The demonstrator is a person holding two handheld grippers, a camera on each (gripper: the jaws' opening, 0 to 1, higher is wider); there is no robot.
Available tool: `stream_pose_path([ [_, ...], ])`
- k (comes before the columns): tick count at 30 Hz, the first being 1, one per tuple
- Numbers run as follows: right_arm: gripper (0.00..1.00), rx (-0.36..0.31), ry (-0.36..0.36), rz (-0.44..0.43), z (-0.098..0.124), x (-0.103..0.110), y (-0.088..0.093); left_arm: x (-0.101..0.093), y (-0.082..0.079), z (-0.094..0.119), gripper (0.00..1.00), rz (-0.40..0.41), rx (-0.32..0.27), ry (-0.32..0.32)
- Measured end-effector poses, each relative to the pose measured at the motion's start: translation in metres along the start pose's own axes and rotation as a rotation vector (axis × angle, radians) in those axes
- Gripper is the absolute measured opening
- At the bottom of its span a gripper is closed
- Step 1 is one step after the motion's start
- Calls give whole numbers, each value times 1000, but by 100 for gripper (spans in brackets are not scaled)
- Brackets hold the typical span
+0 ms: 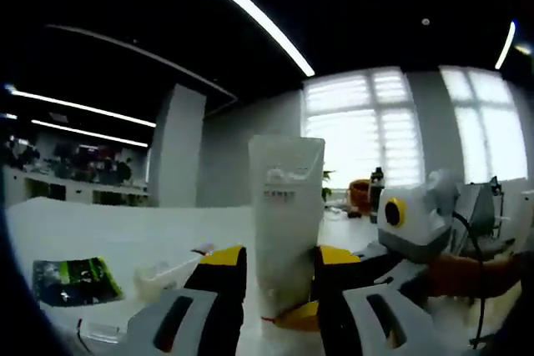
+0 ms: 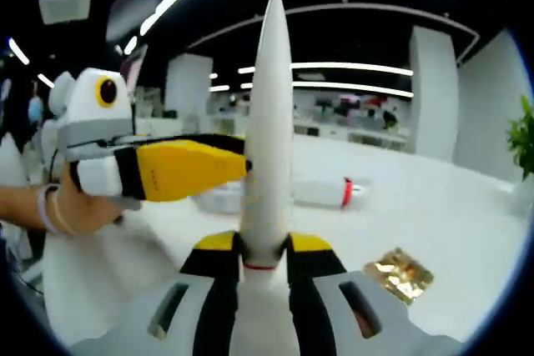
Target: Arrange the skincare products in the storage area until every visible bottle or jar stands upright without overlapping.
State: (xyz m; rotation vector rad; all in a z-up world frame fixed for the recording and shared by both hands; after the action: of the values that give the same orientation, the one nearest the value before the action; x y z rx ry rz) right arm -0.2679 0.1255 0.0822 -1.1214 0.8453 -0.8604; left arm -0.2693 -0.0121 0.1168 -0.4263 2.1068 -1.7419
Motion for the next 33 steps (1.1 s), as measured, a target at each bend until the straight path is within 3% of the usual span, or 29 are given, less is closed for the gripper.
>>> stream_pose_path([
  [2,21,9,6,6,-3,-4,1,8,-1,6,29,-32,-10,-67],
  [4,21,35,18,30,-4,-8,4,13,2,6,30,-10,-2,-82],
  [7,24,56,31,33,-6,-14,9,16,5,4,40,12,14,-91],
  [11,27,84,24,16,-7,-20,13,14,8,4,42,-35,37,-113],
  [19,26,112,27,54,-15,-29,12,19,12,-1,42,-33,53,-124],
  [33,29,176,92,129,-21,-48,10,19,14,-3,41,-63,79,-124],
])
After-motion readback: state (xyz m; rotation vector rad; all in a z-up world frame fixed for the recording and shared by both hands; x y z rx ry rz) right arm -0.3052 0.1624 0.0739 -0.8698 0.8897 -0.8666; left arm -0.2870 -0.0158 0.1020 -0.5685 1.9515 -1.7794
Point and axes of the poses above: the point that each gripper's makers call its tool centre point, and the gripper's own axes: z roughly backward along the fingers, x roughly to its left, y roughly out of its underside, the point moved 8 cm from there along z, roughly backward along the fingers, and after that the axes turned 10 degrees about y, right-handed, at the moved point
